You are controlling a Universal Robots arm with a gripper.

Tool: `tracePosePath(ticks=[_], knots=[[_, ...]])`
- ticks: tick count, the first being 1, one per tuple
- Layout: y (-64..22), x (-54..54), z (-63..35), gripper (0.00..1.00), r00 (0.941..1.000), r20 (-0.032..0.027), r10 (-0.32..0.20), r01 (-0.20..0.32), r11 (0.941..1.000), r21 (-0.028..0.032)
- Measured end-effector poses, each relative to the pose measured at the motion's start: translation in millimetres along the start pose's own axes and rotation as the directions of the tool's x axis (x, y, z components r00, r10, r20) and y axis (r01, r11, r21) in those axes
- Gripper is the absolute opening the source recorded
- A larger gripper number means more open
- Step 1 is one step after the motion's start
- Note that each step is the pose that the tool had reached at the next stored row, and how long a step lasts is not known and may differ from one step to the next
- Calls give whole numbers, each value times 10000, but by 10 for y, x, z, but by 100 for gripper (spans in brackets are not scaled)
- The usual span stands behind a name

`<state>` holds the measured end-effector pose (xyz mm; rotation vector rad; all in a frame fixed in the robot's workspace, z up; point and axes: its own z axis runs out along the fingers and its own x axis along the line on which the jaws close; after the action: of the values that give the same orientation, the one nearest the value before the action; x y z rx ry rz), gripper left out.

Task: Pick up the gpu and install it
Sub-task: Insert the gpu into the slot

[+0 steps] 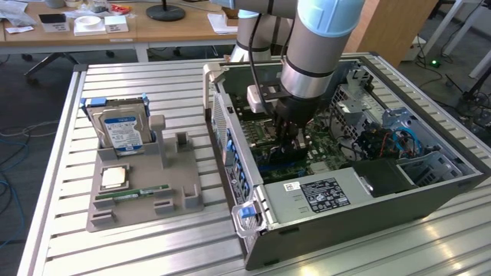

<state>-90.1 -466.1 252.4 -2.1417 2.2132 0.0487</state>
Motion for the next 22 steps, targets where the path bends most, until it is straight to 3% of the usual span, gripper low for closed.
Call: tracePosePath(ticks=[22], knots=[[10, 0, 16, 27, 10000, 6, 3, -3, 10000, 3]])
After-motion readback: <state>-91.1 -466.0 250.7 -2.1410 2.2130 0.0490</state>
